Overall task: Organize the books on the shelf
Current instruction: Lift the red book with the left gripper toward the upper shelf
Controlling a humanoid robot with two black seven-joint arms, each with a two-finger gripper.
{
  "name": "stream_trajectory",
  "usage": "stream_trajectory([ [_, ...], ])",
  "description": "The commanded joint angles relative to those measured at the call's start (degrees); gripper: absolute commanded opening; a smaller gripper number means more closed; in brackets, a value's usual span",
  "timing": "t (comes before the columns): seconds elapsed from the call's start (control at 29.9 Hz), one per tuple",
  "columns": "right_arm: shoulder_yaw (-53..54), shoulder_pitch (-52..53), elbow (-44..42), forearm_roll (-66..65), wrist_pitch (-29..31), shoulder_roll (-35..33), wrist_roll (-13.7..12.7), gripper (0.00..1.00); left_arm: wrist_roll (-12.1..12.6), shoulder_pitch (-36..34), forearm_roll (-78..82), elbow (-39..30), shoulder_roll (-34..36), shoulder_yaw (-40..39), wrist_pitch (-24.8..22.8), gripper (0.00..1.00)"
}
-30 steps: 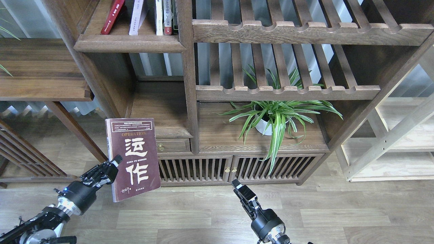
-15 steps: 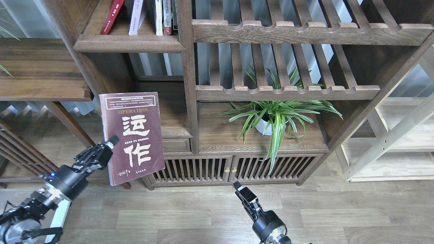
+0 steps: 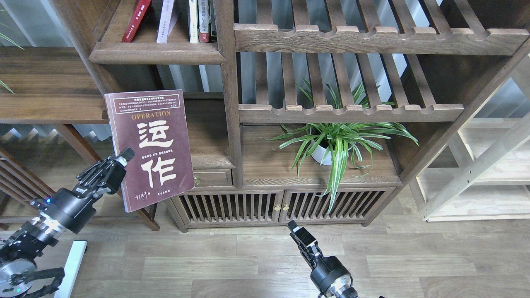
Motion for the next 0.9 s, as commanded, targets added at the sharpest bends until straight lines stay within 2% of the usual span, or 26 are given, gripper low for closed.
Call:
stream_trajectory([
  [0.0, 0.0, 0.0, 0.0, 0.0, 0.0, 0.0, 0.0, 0.48, 0.0, 3.3, 1.3, -2.7, 2.2, -2.3, 0.0, 0.1],
  [0.23, 0.1, 0.0, 0.0, 0.0, 0.0, 0.0, 0.0, 0.48, 0.2, 6.6, 3.0, -4.3, 2.4, -5.8, 0.0, 0.1],
  [0.4, 0.6, -0.2, 0.0, 0.0, 0.0, 0.0, 0.0, 0.48, 0.4, 10.0, 6.6, -5.0, 1.5, -13.2, 0.0, 0.1],
  [0.53, 0.6, -0.1, 0.0, -0.1, 0.0, 0.0, 0.0, 0.48, 0.4, 9.3, 11.7, -4.4, -2.6, -17.1, 0.0, 0.1],
  [0.87, 0.7, -0.3, 0.1, -0.4, 0.0, 0.0, 0.0, 0.48, 1.1, 9.3, 19.5, -6.9, -4.1, -21.6, 0.0, 0.1],
])
